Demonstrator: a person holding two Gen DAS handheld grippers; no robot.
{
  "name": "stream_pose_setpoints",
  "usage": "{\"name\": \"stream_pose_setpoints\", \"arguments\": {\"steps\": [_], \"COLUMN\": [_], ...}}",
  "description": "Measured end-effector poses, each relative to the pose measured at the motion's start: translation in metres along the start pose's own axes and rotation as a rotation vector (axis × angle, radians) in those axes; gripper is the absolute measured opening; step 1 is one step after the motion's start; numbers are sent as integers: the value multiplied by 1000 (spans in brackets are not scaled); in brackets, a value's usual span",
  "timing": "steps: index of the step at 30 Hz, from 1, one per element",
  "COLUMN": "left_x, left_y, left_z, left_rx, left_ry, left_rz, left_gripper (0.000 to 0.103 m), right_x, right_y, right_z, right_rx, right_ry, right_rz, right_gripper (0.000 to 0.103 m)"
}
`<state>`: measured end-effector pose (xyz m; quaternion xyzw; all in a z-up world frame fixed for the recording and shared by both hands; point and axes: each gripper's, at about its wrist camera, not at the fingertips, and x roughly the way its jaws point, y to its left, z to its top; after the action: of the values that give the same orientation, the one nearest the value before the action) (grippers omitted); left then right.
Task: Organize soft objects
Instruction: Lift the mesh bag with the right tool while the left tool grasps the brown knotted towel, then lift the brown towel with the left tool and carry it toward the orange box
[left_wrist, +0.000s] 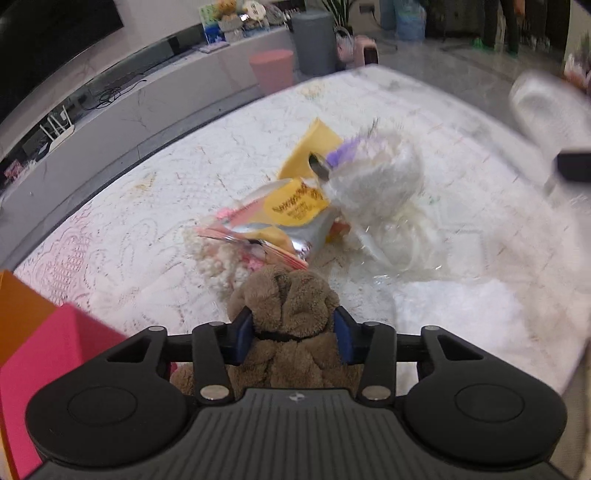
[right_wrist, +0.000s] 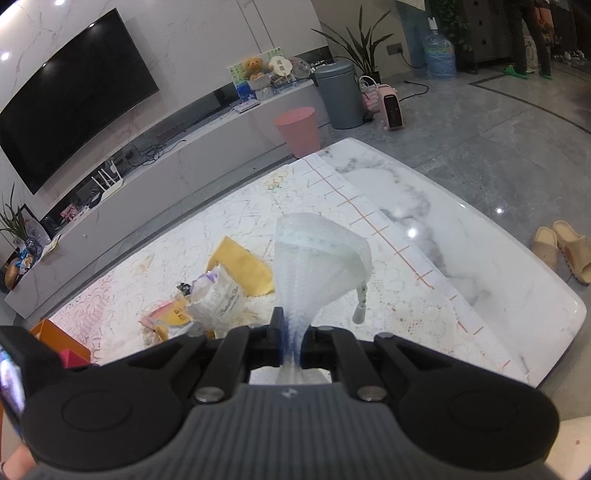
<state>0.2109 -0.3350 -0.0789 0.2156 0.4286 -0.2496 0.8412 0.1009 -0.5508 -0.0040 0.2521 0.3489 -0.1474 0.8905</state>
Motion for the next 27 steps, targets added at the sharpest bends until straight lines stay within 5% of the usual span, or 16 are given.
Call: {"name": "stream_pose_setpoints", "arguments": {"steps": [6, 12, 18, 24, 27], "left_x": [-46, -39, -38, -30, -36], "left_y": [7, -5, 11, -7, -8], "left_z": [-29, -46, -53, -62, -70], "left_rx": [-62, 34, -49, 145, 204], "left_ry": [-64, -157, -220, -185, -182], "left_rz": [-29, 6, -60, 35, 4], "left_gripper": [45, 71, 72, 72, 72], "right_x": [2, 8, 9, 12, 11], "right_y": [11, 24, 23, 21, 23], "right_z": [-4, -10, -11, -11, -12], "right_rx": [-31, -75, -73, -61, -70], "right_ry": [20, 44, 48, 49, 47], "right_rz": [16, 17, 12, -3, -3], "right_gripper": [3, 4, 8, 9, 9]}}
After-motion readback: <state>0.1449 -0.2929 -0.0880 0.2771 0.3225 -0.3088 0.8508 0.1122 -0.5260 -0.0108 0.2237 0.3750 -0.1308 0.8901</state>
